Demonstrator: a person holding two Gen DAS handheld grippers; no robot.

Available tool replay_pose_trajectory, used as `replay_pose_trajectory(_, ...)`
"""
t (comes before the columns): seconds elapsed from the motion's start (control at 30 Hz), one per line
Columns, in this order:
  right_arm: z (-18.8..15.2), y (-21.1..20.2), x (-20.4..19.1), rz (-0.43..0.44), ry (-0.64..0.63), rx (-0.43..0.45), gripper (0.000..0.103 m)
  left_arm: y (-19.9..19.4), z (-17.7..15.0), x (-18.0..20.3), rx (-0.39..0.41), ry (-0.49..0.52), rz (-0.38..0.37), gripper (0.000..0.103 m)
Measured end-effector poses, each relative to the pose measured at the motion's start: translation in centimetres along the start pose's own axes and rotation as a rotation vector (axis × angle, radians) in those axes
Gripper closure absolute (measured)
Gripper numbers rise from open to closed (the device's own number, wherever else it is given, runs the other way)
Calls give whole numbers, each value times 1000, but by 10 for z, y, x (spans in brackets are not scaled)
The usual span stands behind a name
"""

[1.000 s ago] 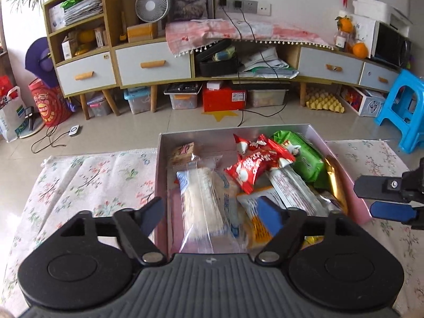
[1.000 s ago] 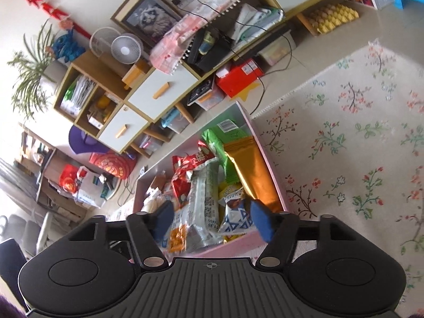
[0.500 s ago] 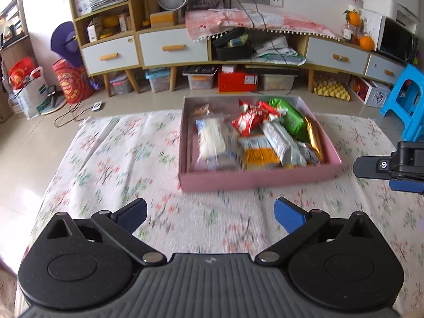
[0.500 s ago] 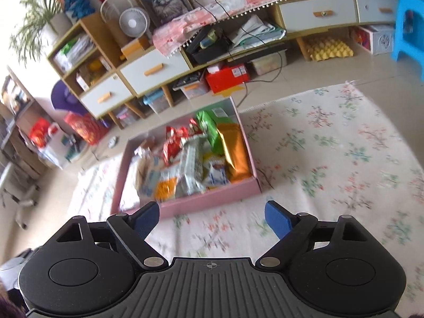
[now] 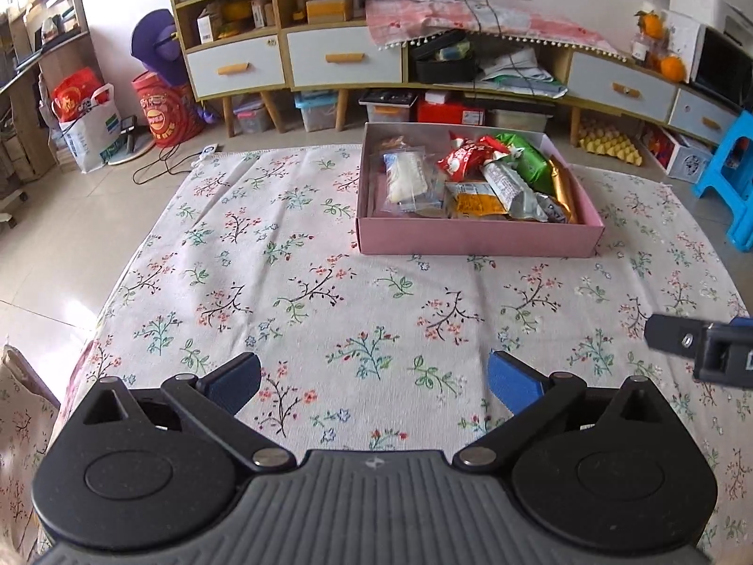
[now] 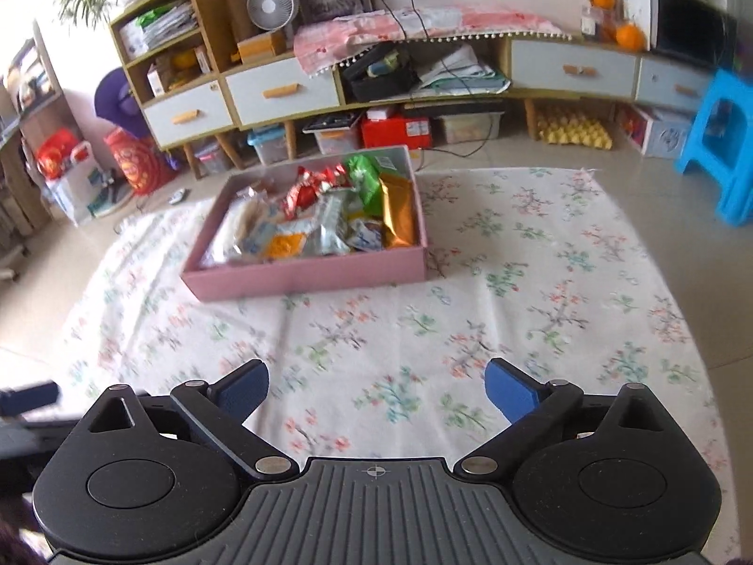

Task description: Organize snacks

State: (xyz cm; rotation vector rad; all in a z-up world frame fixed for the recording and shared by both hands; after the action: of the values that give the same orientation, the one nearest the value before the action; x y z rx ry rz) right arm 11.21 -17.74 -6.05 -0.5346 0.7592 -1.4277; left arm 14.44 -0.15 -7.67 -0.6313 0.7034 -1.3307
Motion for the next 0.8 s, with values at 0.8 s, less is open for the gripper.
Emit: replay_pose_trajectory(0.8, -8, 6, -11, -30, -76, -2, 3, -3, -11, -9, -23, -45, 2, 0)
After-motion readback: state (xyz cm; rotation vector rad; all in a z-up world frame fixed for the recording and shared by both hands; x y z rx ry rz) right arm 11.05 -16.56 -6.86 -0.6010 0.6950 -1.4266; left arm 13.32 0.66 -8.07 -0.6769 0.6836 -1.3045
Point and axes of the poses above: each gripper's, at about its wrist camera, not at the fingertips, and y roughly the way its jaws point, x to its right, z to its top, the point moved 9 cm from there along y, roughly the way its jaws point, and after that the axes turned 3 degrees about z, right-handed, at the moved point
